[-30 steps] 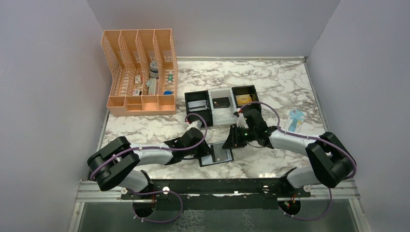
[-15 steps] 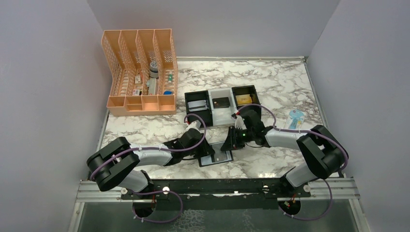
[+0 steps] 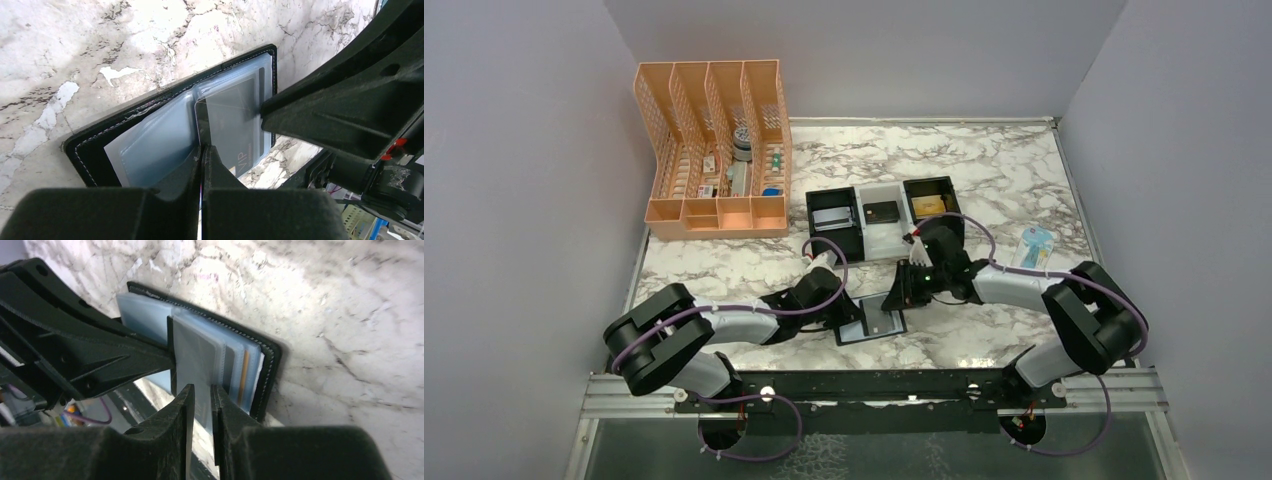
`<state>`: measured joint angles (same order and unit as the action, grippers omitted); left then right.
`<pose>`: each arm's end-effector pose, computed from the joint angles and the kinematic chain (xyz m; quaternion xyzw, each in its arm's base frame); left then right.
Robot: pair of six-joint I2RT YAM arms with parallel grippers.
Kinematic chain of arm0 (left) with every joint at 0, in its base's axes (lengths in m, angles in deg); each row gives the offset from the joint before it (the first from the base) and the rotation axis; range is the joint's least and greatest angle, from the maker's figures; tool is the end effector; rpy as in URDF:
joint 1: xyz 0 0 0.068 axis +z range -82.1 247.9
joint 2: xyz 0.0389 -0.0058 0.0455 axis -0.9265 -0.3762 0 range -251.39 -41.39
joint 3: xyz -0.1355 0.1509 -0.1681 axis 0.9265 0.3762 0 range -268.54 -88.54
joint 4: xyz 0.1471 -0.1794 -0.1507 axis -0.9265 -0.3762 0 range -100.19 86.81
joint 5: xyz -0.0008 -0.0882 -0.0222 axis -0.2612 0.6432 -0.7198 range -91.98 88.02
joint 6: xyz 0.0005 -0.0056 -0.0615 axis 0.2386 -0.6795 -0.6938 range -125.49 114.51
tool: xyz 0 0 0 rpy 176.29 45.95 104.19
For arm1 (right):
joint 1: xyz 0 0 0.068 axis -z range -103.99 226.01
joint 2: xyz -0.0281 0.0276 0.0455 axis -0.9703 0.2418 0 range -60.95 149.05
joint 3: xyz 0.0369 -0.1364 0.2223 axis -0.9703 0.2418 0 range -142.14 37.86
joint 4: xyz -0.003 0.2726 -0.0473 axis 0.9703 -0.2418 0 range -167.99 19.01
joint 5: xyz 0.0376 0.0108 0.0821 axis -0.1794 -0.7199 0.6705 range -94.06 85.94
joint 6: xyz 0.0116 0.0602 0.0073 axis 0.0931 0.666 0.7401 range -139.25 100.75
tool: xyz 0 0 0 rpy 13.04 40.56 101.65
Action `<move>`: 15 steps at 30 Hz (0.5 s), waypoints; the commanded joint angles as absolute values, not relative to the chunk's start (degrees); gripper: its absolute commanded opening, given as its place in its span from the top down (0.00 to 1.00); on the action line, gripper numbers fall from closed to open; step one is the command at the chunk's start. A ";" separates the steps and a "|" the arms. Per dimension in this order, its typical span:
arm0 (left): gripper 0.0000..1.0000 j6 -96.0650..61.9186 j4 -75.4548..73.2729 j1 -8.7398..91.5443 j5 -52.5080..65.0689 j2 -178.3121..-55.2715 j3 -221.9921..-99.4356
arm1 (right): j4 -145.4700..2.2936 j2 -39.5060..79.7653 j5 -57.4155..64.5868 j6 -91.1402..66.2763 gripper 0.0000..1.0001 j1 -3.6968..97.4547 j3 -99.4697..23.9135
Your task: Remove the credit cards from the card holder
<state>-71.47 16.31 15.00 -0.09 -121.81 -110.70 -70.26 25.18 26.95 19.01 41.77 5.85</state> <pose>0.1556 -0.2084 0.0982 -0.0956 0.8965 -0.3798 0.2070 0.2117 0.1732 0.0992 -0.0518 0.9172 0.3836 0.0941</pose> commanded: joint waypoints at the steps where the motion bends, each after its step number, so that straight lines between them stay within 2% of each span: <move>1: 1.00 -71.15 12.16 15.03 -1.65 -121.00 -109.79 | -79.92 22.58 17.54 13.59 0.80 41.71 1.86; 5: 1.00 -70.61 10.86 15.00 -2.15 -120.20 -110.08 | -79.44 20.10 20.60 12.86 0.77 41.71 0.61; 10: 1.00 -69.93 9.96 15.03 -2.47 -119.67 -110.69 | -73.16 21.63 29.90 16.08 0.74 41.45 2.40; 15: 1.00 -69.89 9.91 15.02 -2.54 -119.26 -110.55 | -69.42 23.02 33.11 17.01 0.74 40.59 4.14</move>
